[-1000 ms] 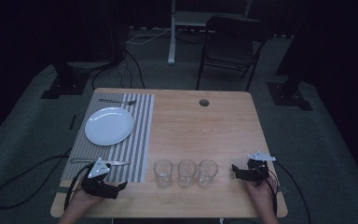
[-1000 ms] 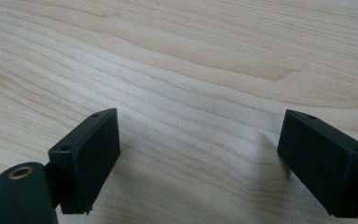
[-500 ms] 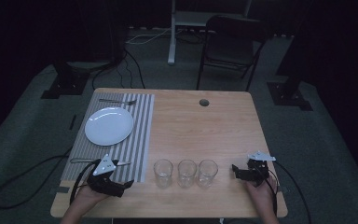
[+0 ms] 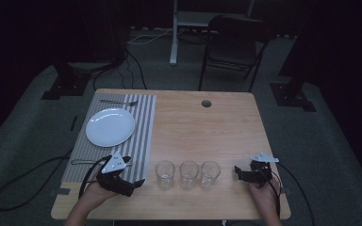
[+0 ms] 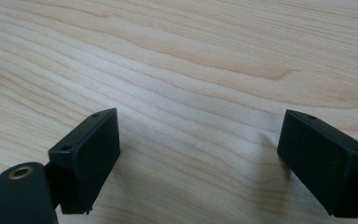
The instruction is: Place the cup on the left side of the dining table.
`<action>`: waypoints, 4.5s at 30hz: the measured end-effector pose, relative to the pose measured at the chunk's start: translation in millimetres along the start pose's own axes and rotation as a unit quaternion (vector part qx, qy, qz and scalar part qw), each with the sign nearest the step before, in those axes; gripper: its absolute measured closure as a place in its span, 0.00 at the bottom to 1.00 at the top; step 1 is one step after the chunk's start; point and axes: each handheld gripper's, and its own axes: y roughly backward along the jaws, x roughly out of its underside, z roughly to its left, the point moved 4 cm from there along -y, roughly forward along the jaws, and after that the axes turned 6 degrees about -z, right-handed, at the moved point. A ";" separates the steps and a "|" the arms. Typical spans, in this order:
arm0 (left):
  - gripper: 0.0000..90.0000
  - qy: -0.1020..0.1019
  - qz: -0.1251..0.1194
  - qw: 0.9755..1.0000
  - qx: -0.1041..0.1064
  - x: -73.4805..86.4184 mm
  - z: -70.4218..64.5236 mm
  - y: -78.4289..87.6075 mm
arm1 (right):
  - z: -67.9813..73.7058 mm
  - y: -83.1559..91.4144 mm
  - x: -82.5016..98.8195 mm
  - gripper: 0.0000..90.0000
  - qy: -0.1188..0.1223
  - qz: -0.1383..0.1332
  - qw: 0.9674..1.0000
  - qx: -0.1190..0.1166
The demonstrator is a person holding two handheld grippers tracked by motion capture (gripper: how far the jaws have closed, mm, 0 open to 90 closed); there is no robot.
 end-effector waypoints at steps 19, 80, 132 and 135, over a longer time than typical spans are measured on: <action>0.02 -0.047 0.010 0.997 0.057 -36.6 -23.0 -31.6 | -0.2 0.0 0.0 0.14 0.000 0.000 1.000 0.000; 0.14 -0.127 0.119 0.980 0.100 -83.5 -73.3 -115.6 | -0.2 -0.1 0.0 0.14 0.000 0.000 1.000 0.000; 0.33 -0.001 0.093 0.994 -0.057 -107.2 5.4 -74.1 | -0.3 0.1 0.0 0.14 0.001 0.000 1.000 0.000; 0.33 0.004 0.094 0.994 -0.063 -104.5 12.0 -68.1 | -0.3 0.0 0.0 0.14 0.001 0.000 1.000 0.000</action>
